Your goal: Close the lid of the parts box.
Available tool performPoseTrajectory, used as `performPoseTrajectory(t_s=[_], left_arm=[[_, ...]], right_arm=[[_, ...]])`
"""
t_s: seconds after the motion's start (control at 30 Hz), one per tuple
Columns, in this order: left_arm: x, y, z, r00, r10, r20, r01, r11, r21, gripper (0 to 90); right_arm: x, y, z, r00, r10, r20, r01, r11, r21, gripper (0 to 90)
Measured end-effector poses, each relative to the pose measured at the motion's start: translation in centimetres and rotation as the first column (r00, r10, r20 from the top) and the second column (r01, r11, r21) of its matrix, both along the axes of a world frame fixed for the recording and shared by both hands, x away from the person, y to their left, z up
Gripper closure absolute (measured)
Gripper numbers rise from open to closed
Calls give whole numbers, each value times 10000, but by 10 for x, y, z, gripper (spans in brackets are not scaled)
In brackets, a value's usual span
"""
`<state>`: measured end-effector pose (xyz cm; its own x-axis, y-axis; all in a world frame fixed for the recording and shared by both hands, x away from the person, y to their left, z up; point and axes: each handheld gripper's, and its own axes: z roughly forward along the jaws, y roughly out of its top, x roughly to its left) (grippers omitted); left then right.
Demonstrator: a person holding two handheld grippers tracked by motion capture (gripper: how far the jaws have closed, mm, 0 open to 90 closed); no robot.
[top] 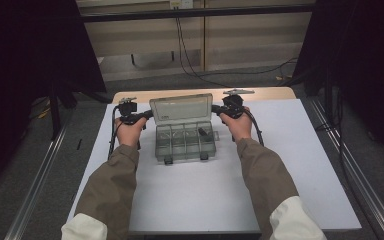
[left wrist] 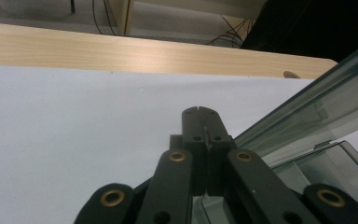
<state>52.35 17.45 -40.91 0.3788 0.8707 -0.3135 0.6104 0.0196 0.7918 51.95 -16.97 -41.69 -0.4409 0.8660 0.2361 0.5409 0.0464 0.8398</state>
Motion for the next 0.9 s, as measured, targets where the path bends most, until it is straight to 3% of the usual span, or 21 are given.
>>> performPoseTrajectory(t_s=[0.23, 0.9], left_arm=[[-3, 0, 1, 10000, 16, -76, -15, 9999, 137, 900], [-8, 1, -3, 9996, 72, -274, -72, 10000, 1, 900]], right_arm=[[-3, 0, -1, 10000, 15, 11, -15, 10000, -46, 900], [-10, 1, -4, 9999, 45, -111, -47, 9998, -180, 900]])
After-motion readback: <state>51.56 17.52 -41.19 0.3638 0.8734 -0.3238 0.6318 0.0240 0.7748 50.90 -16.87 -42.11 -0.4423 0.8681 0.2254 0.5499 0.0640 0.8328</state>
